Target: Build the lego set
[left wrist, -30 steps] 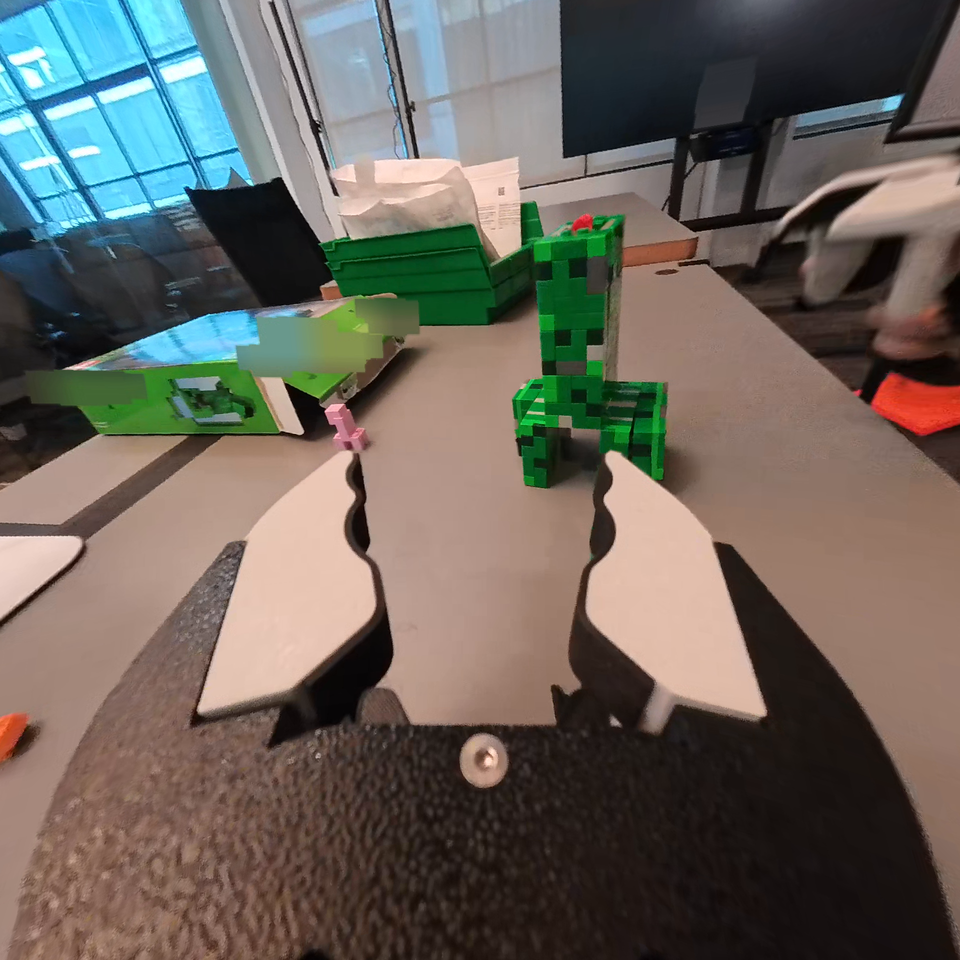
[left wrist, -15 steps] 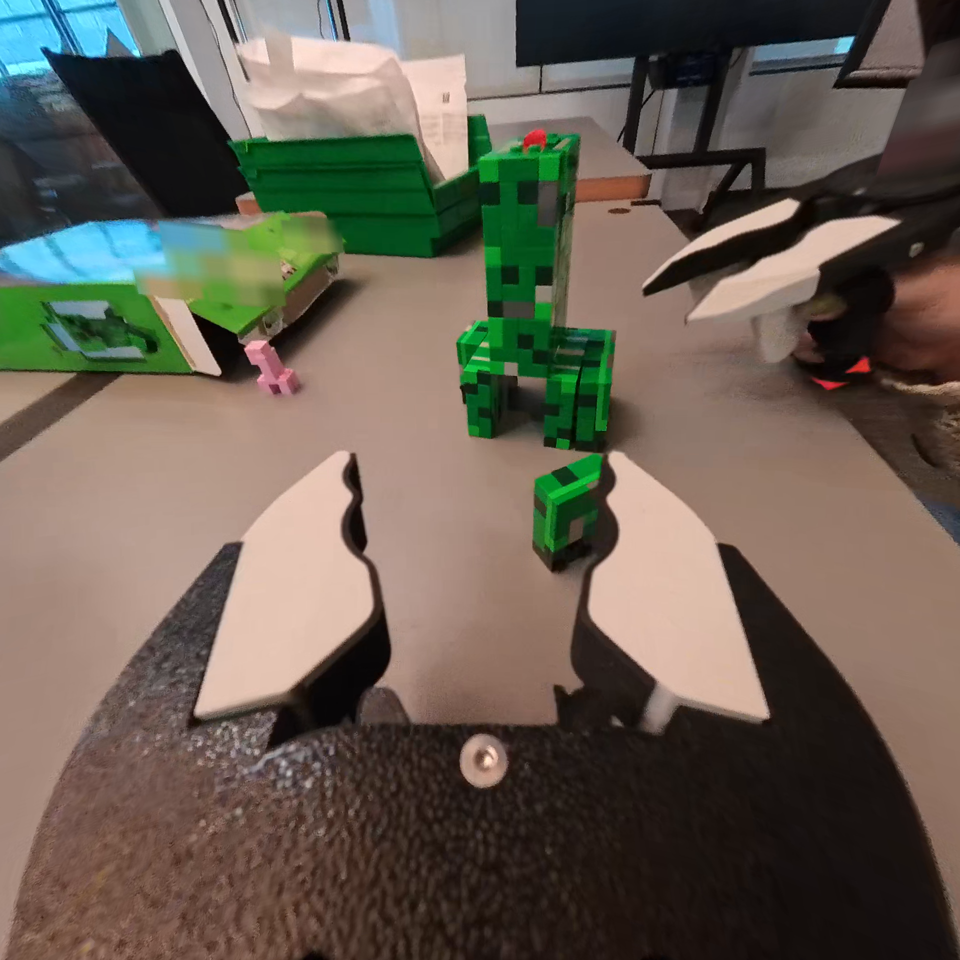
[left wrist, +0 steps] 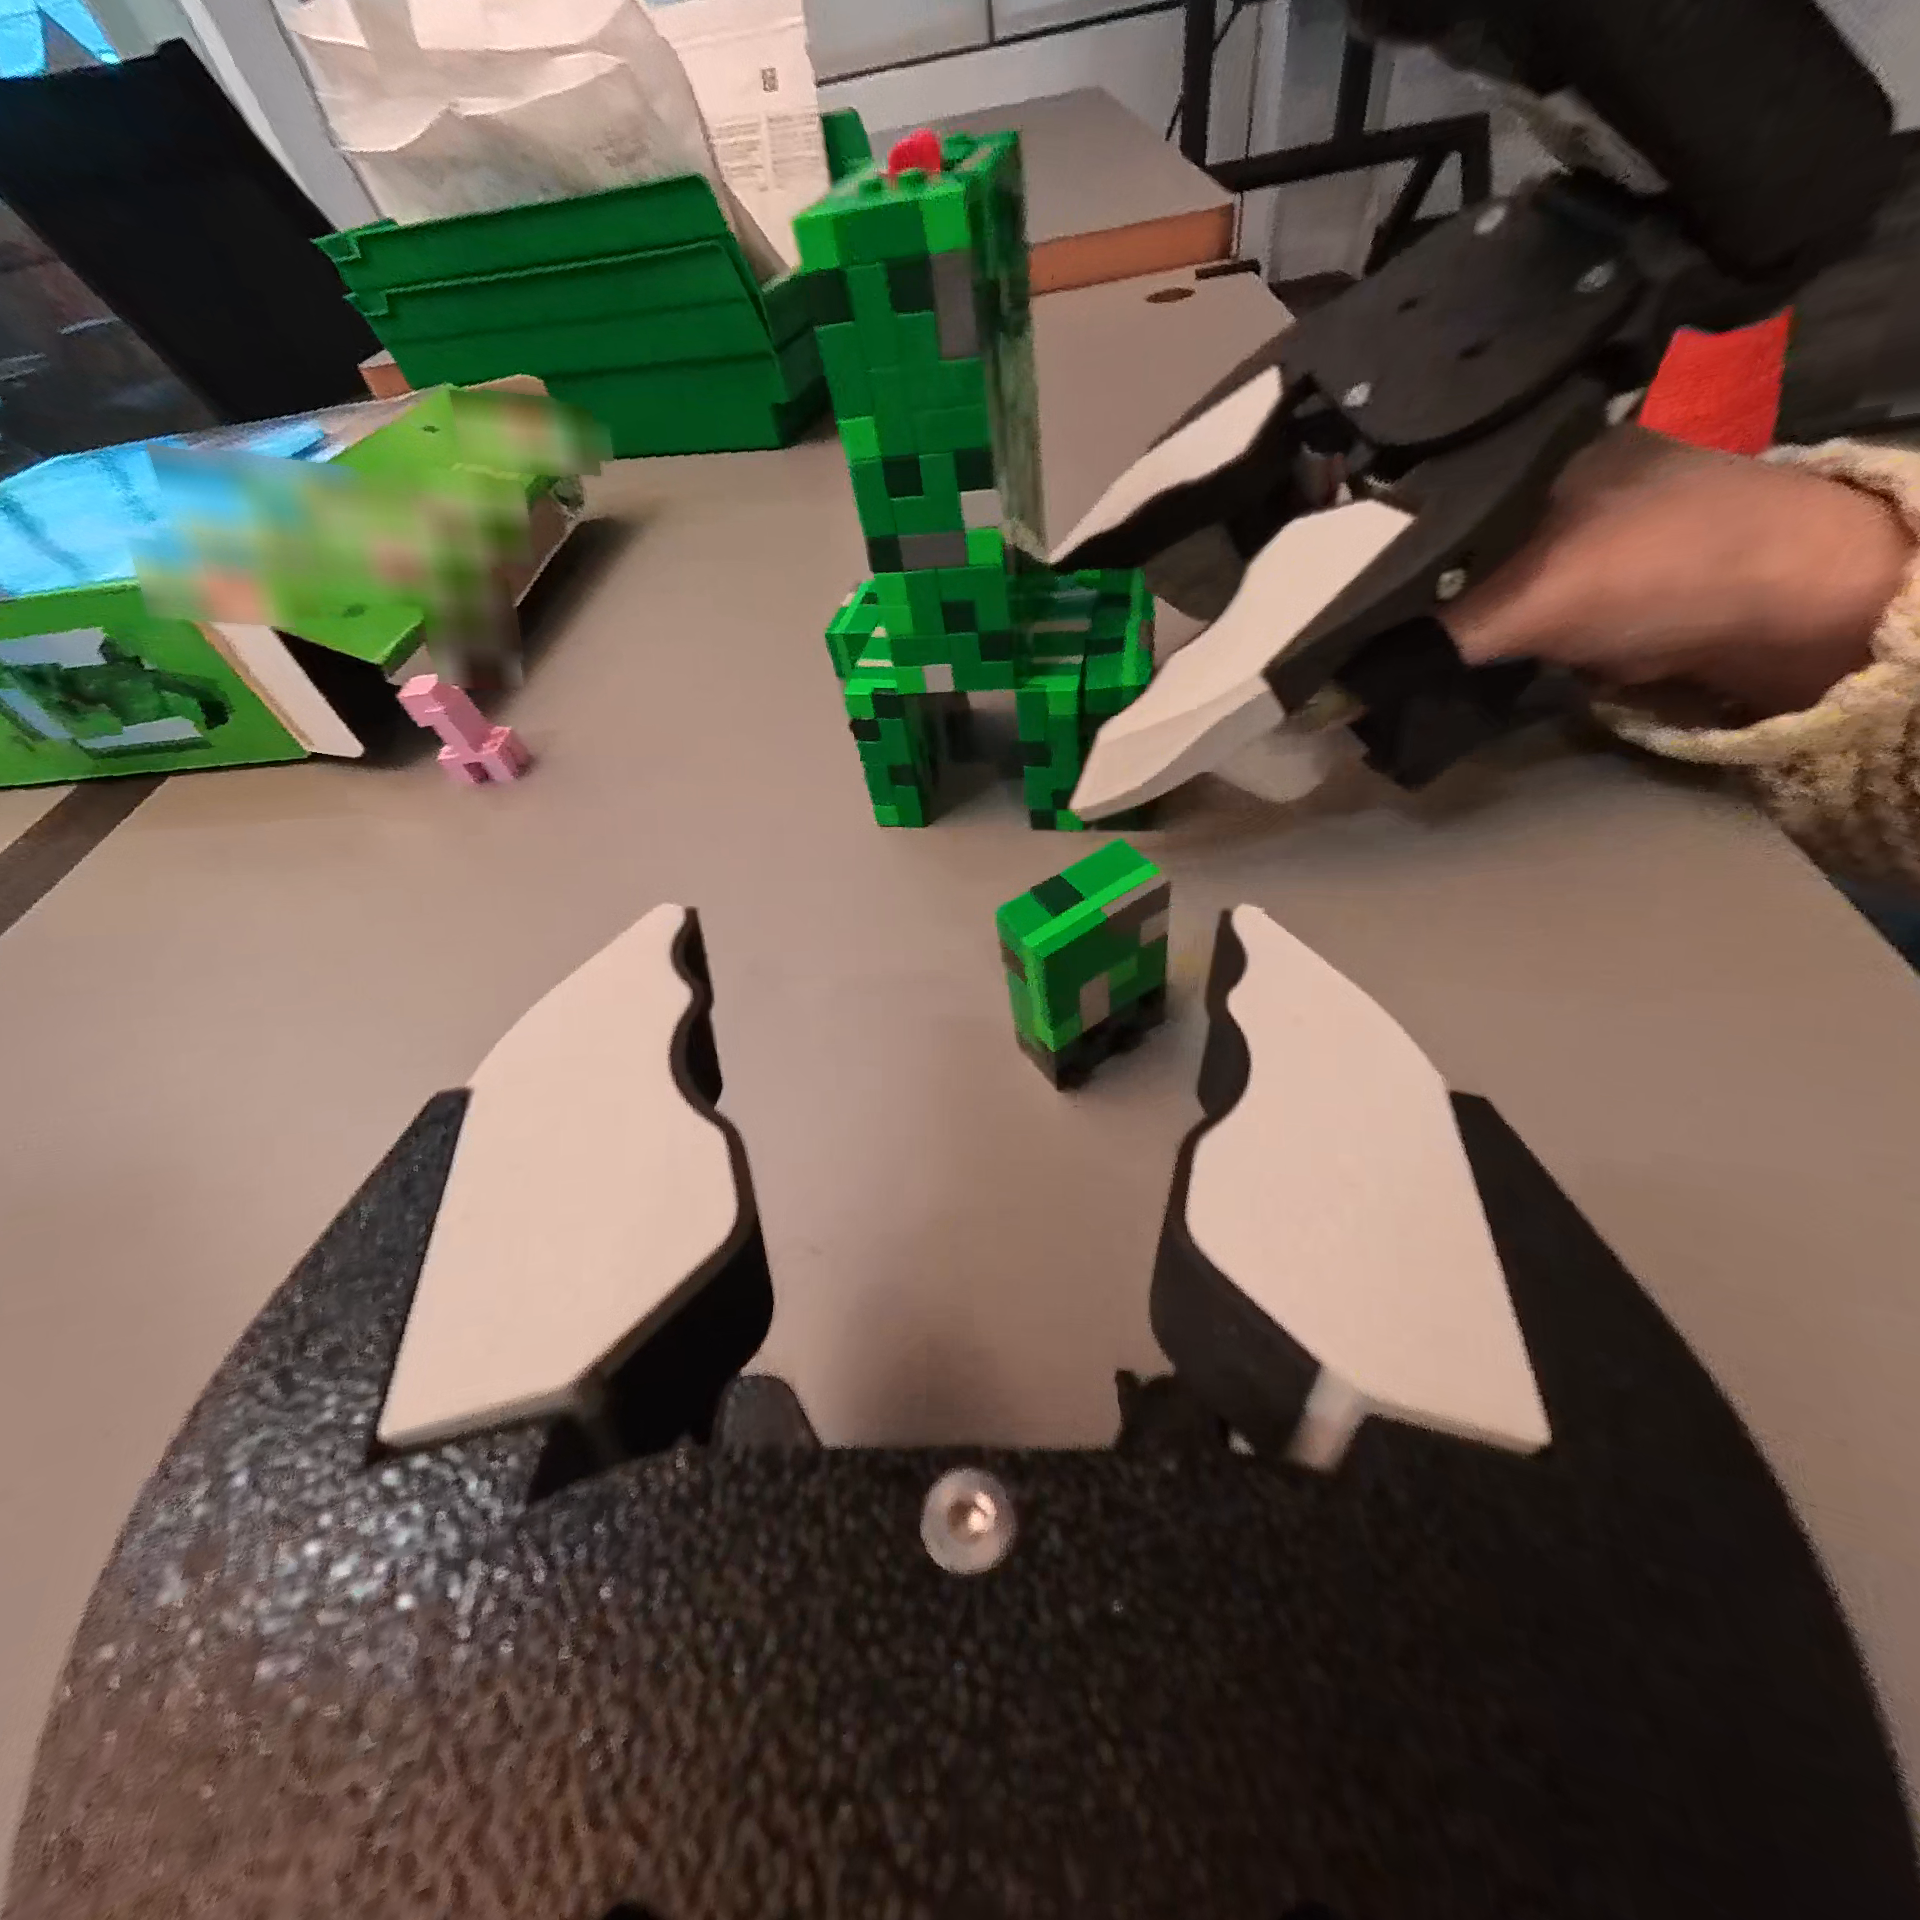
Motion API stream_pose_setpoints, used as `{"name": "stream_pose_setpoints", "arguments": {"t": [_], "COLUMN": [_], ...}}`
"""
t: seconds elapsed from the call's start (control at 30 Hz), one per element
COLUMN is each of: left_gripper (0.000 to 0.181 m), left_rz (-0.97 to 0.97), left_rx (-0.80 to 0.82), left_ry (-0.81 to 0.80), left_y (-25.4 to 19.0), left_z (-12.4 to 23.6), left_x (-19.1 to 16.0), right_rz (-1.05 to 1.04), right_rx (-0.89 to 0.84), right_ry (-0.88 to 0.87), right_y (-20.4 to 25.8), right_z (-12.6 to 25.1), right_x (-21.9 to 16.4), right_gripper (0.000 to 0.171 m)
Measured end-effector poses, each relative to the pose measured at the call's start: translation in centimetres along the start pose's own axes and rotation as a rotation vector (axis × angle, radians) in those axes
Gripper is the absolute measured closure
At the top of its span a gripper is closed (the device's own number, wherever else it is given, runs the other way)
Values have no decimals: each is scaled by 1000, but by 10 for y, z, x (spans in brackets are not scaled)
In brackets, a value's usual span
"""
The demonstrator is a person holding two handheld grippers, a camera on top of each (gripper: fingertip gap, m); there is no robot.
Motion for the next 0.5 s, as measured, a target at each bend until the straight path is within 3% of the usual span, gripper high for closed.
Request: {"name": "stream_pose_setpoints", "arguments": {"t": [0.2,0.37,0.5], "left_gripper": [108,89,90], "left_rz": [-54,29,-13], "left_rx": [-42,12,62], "left_ry": [49,152,262], "left_y": [-11,-19,-30], "left_z": [-1,-11,-31], "left_x": [2,0,-10], "right_rz": [95,315,512], "right_rx": [101,291,470], "right_ry": [-11,-36,-66], "right_y": [-8,-12,-13], "right_z": [2,5,6], "right_x": [-4,-7,-8], "right_gripper": [88,88,88]}}
Point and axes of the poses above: each gripper's, where its closed fingertips meet, z back along the fingers, x out of its top, y = z × x across the jaws, the point moved 2 cm from there along z, back along the fingers, and after that the axes turned 11 degrees about y, right-handed, at the moved point
